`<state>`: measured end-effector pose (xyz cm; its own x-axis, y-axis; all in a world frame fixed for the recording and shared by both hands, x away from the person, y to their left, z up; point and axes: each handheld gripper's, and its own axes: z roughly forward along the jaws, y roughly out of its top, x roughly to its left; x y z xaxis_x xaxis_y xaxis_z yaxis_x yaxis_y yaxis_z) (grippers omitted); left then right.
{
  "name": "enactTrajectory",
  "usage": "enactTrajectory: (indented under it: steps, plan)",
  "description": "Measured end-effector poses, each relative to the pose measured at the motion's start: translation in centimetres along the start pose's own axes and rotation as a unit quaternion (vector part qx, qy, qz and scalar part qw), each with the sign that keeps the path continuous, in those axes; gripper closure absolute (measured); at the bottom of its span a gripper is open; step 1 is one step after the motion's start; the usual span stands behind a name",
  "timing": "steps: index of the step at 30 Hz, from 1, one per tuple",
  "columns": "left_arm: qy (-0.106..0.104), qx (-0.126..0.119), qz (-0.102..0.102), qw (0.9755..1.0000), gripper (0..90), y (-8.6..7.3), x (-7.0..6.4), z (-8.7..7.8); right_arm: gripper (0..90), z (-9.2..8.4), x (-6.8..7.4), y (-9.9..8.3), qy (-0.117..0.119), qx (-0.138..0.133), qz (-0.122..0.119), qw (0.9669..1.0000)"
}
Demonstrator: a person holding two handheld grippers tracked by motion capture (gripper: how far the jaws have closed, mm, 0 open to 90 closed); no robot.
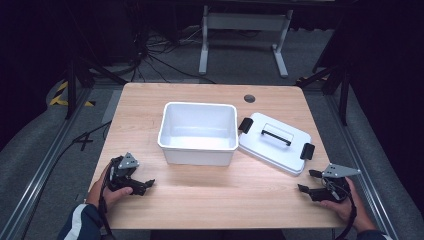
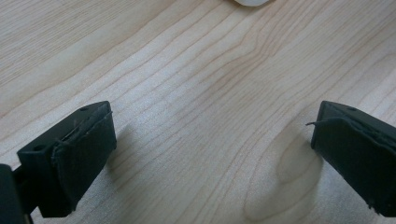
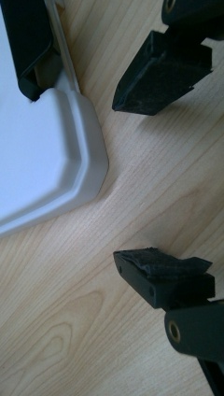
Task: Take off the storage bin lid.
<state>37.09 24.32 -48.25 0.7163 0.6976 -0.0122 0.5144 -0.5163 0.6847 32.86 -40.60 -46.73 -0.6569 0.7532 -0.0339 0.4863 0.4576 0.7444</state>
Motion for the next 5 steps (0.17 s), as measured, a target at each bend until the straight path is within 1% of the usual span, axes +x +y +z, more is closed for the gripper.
enactTrajectory:
  steps: [2,5]
  plan:
    - [0.002,-0.004,-0.008,1.0,0.4,-0.05,-0.12,0.06,22.5,0.0,0.0,0.0,-0.001,0.0,0.0,1.0]
    - [0.003,-0.003,-0.008,1.0,0.4,-0.06,-0.12,0.04,22.3,0.0,0.0,0.0,-0.001,0.0,0.001,1.0]
